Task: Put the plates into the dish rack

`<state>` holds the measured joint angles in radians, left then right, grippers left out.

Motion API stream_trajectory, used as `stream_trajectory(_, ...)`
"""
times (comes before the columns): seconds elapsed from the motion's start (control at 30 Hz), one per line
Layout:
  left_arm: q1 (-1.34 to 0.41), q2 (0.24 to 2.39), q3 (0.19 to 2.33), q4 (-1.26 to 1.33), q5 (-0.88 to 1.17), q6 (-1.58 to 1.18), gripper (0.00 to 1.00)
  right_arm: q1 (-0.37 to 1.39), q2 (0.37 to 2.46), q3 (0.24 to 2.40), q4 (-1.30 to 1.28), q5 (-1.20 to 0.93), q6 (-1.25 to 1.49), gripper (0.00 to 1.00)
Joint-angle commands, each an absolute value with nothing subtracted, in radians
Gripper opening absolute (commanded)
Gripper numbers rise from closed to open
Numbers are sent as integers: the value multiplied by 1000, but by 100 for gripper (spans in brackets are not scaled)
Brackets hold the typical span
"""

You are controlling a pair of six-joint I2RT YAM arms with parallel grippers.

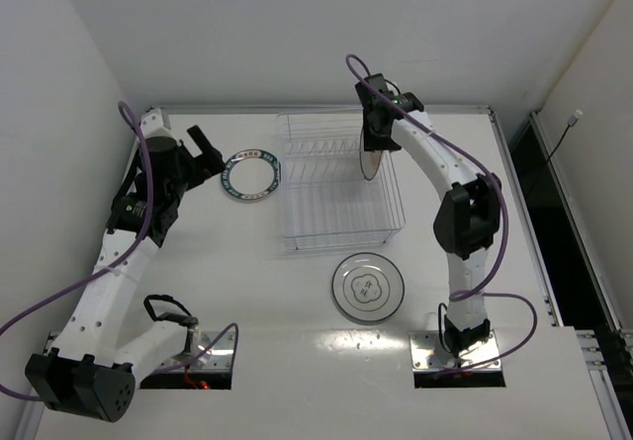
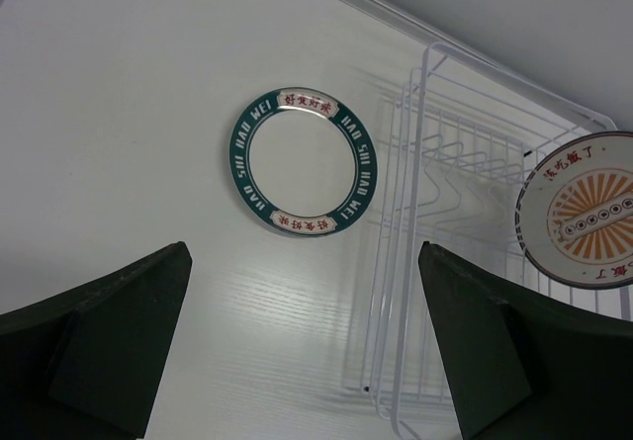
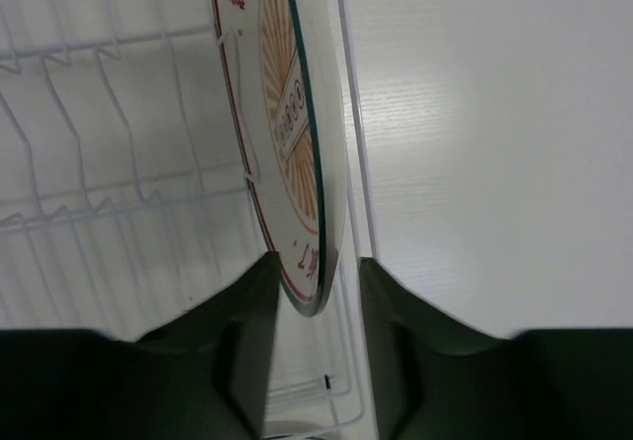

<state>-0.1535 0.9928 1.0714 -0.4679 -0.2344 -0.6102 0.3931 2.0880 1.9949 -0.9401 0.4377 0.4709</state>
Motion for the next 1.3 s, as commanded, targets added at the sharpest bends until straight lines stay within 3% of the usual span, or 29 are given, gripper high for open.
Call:
stream_trajectory(0.0, -152, 963, 1094, -454, -244, -600, 100, 385, 2028, 2010, -963, 373, 483, 42)
stream_trajectory(0.23, -163, 963, 1072, -445, -225, -609, 100, 330, 1830, 2024, -1057, 342, 483, 80)
stream_trajectory(0.33, -163, 954, 1063, -445, -235, -609, 100, 270, 1602, 1797, -970, 228, 483, 91)
stream_trajectory(0.37, -163, 954, 1063, -445, -235, -609, 100, 209, 1536, 1635, -935, 181, 483, 93)
stream_trajectory(0.5, -172, 954, 1054, -454, -235, -609, 100, 34, 1271, 1229, -804, -169, 483, 93)
stream_trajectory(0.53, -172, 954, 1054, -454, -235, -609, 100, 19, 1217, 1089, -767, -225, 483, 88)
stream_trajectory(0.7, -181, 963, 1054, -463, -235, -609, 100, -87, 1175, 708, -608, -561, 456, 78)
stream_trajectory(0.93, -190, 974, 1054, -463, -225, -609, 100, -166, 1250, 537, -568, -621, 359, 73)
stream_trajectory(1.1, -190, 974, 1054, -472, -225, -609, 100, -166, 1348, 393, -430, -718, 336, 63)
stream_trajectory(1.27, -190, 983, 1054, -472, -225, -609, 100, -144, 1348, 382, -405, -718, 348, 59)
